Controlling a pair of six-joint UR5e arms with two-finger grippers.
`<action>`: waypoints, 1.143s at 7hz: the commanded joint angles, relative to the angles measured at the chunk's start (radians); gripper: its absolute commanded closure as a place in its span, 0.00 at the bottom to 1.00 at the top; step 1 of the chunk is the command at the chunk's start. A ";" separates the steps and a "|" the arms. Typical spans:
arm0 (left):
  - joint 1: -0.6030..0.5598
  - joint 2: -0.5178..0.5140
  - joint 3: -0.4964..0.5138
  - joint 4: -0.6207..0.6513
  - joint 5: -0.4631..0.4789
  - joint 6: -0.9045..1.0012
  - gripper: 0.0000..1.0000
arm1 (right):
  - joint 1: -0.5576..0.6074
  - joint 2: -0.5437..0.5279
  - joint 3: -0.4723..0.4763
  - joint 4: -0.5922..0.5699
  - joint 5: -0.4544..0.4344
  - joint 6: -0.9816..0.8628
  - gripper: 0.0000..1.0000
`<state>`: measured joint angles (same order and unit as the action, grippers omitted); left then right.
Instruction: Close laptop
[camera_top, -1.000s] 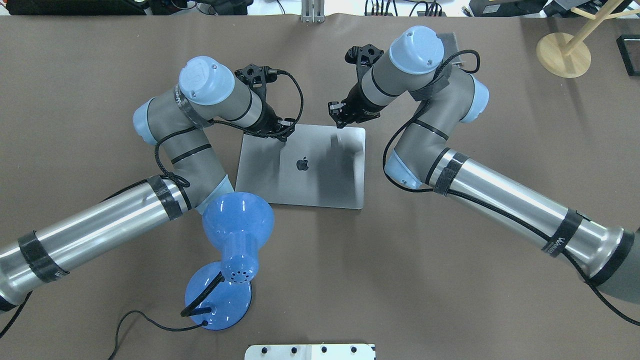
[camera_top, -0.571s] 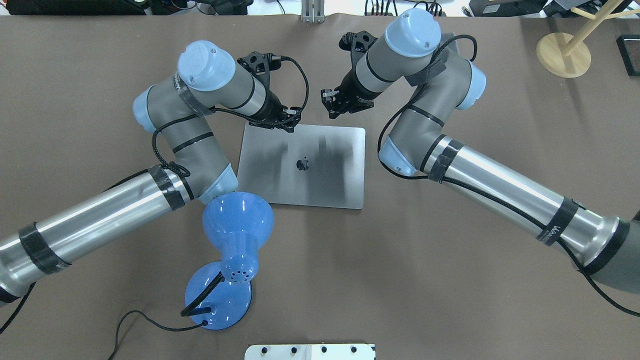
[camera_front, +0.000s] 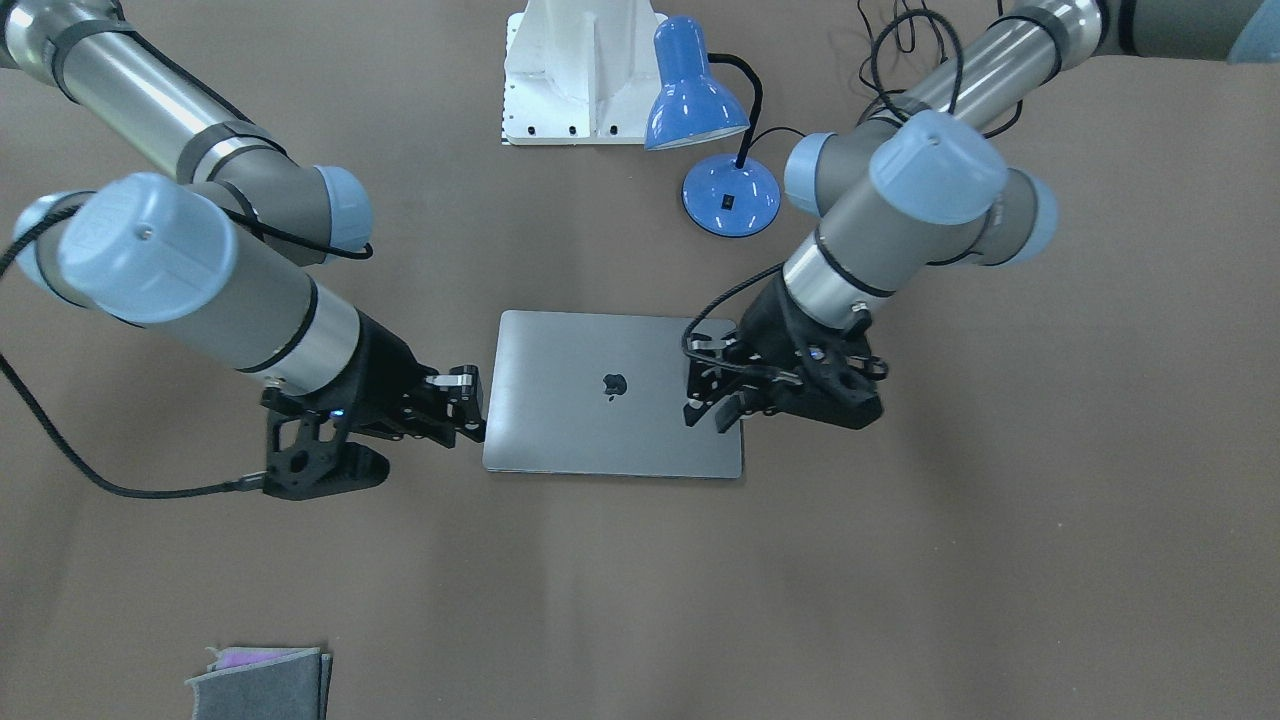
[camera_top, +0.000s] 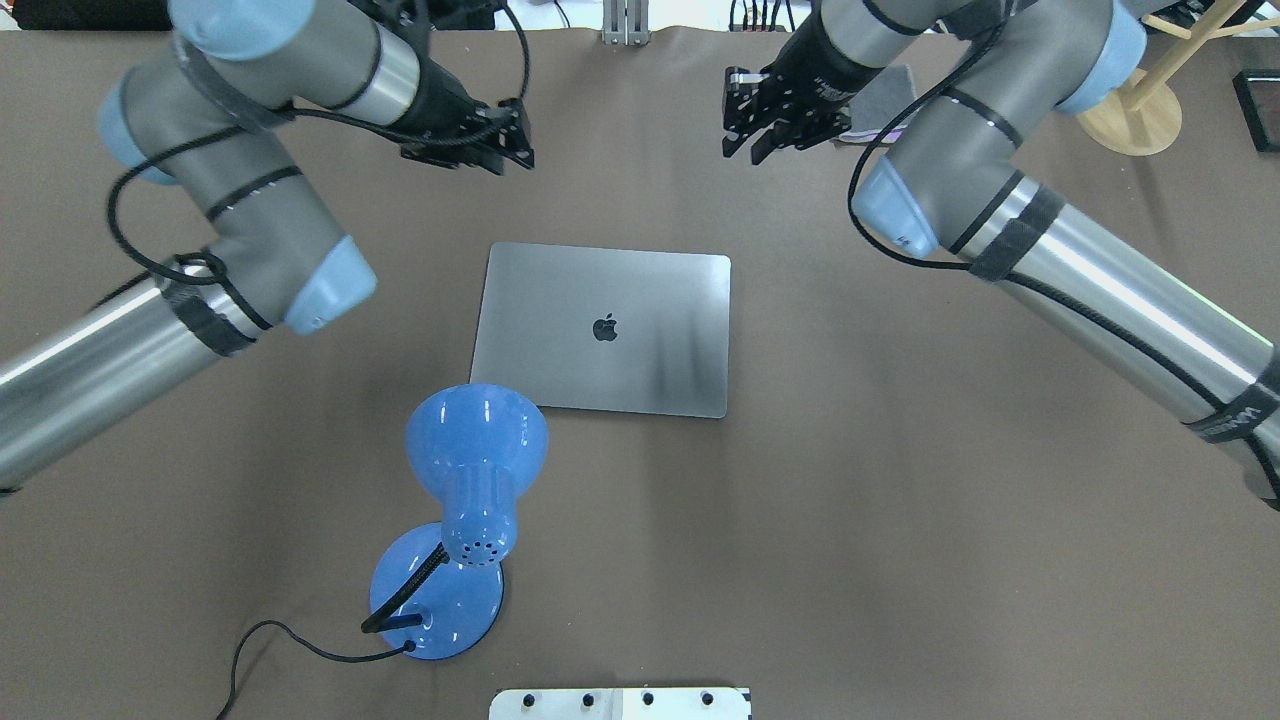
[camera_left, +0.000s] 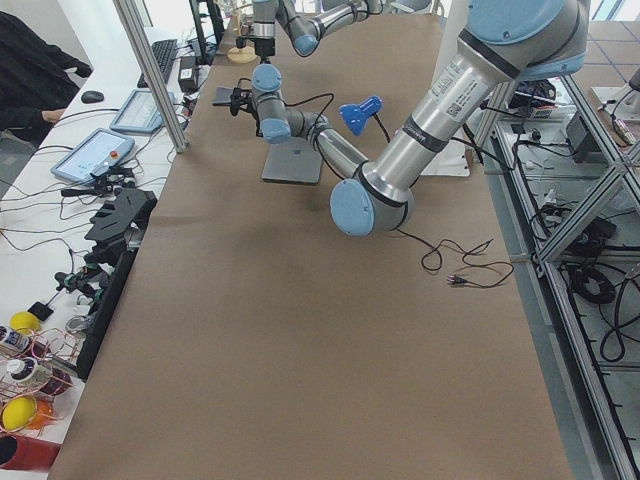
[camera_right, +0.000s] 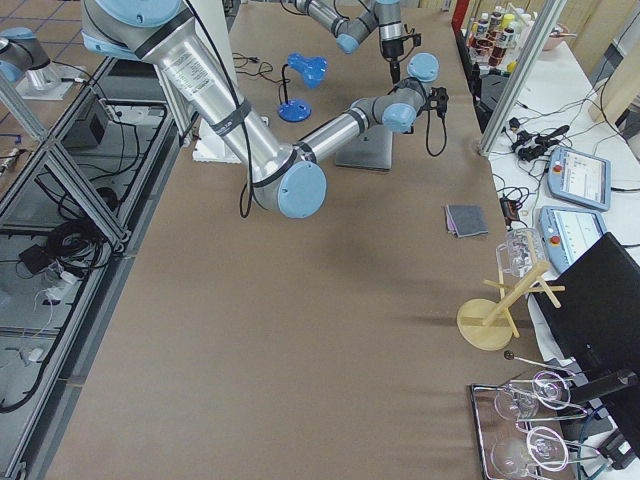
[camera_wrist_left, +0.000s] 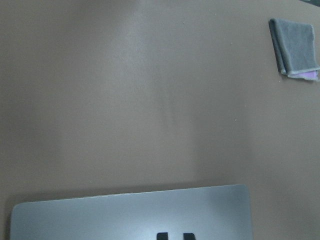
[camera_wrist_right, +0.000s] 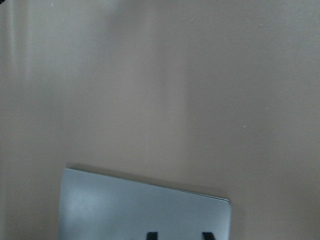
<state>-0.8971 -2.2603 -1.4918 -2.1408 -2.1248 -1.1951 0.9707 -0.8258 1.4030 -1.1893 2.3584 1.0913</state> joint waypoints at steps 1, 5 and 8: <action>-0.202 0.150 -0.206 0.256 -0.083 0.111 0.02 | 0.151 -0.166 0.102 -0.094 0.006 -0.106 0.00; -0.501 0.538 -0.332 0.420 -0.116 0.638 0.02 | 0.405 -0.356 0.109 -0.516 -0.092 -0.922 0.00; -0.636 0.642 -0.268 0.523 -0.148 0.799 0.02 | 0.534 -0.540 0.106 -0.523 -0.067 -1.156 0.00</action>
<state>-1.4791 -1.6412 -1.7800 -1.6699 -2.2576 -0.4458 1.4572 -1.3011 1.5080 -1.7104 2.2833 -0.0031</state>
